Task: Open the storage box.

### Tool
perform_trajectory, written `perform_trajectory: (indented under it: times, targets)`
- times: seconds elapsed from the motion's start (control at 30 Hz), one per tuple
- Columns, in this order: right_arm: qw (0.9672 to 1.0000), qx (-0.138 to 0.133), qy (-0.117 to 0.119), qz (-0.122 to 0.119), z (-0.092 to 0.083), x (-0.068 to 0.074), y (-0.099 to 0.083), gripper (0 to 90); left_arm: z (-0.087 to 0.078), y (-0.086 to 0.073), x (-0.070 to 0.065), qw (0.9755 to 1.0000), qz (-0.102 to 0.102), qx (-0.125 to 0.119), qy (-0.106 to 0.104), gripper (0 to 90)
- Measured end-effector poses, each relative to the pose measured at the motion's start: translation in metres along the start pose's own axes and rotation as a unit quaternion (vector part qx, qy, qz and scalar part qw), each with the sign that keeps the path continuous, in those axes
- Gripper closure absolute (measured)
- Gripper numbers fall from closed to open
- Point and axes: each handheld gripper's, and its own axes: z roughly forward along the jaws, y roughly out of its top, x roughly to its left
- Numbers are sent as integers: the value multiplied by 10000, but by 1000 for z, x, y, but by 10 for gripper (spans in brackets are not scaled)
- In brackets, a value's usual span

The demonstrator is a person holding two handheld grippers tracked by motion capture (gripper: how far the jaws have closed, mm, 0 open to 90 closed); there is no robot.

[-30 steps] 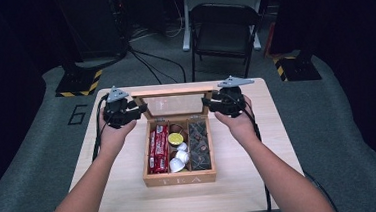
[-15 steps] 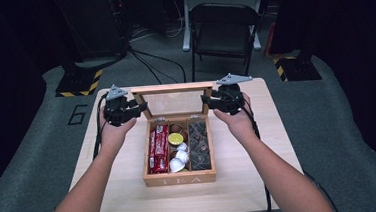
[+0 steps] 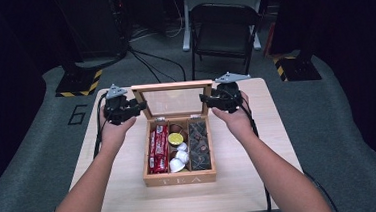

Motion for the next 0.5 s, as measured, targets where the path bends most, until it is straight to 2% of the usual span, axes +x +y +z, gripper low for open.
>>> perform_trajectory:
  times: [0.5]
  targets:
    - [9999,111,-52,31,11,-5,-10,540,3,1,3,9999,-96,-42,-3,623]
